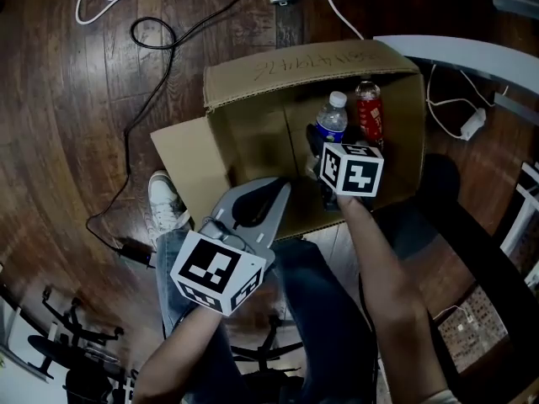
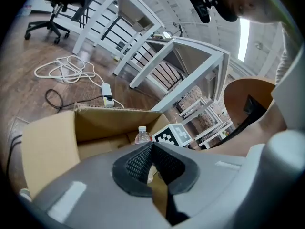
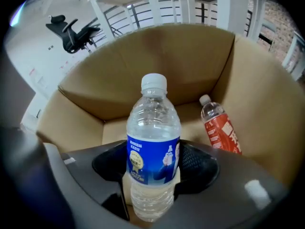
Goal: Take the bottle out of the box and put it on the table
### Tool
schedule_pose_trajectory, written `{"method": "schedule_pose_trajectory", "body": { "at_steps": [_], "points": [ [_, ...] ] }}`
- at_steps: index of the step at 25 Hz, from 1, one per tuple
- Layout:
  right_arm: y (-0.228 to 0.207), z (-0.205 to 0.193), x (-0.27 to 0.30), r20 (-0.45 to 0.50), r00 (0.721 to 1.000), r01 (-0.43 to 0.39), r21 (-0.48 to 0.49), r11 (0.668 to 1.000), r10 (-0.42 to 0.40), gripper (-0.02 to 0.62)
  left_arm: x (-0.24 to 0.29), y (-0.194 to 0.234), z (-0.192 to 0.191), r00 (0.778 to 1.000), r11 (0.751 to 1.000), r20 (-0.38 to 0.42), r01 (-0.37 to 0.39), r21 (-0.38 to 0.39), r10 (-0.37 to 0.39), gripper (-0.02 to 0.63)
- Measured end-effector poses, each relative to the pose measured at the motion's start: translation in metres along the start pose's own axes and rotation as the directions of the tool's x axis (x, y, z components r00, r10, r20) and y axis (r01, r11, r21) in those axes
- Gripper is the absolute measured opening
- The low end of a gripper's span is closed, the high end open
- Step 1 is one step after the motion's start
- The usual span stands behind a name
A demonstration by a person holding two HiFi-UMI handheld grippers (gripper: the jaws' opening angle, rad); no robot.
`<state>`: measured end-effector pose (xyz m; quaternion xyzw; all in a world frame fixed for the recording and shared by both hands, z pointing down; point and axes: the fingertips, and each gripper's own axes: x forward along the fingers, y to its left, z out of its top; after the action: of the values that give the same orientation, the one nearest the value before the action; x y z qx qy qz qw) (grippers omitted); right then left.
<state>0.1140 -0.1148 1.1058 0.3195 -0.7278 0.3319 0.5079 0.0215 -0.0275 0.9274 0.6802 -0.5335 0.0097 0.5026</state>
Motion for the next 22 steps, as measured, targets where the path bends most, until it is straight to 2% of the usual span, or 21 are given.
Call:
{"method": "schedule_pose_trajectory", "body": {
  "at_steps": [5,11,14,18,22],
  "points": [
    [0.022,0.023,-0.055,0.072,0.997,-0.017,0.028,0.999,0.015,0.287,-0.026,-0.015,0.05,0.999,0.998,0.031,-0.021,0.054,0.02,-0.003],
    [0.051,0.061,-0.139,0.187,0.982,-0.048,0.107,0.993,0.027,0.288,-0.054,-0.059,0.114,0.999,0.984,0.032,0.007,0.178,-0.013,-0.003],
    [0.069,0.086,-0.187,0.255,0.966,-0.061,0.11,0.992,0.031,0.288,-0.075,-0.081,0.141,0.999,0.98,0.048,0.005,0.199,-0.015,-0.003],
    [0.096,0.109,-0.261,0.322,0.946,-0.074,0.097,0.993,0.04,0.288,-0.113,-0.121,0.155,0.999,0.98,0.028,0.02,0.198,-0.027,-0.003],
    [0.117,0.153,-0.334,0.43,0.902,-0.095,0.105,0.99,0.041,0.288,-0.142,-0.158,0.185,0.998,0.964,0.022,0.05,0.261,-0.058,-0.003]
  ]
}}
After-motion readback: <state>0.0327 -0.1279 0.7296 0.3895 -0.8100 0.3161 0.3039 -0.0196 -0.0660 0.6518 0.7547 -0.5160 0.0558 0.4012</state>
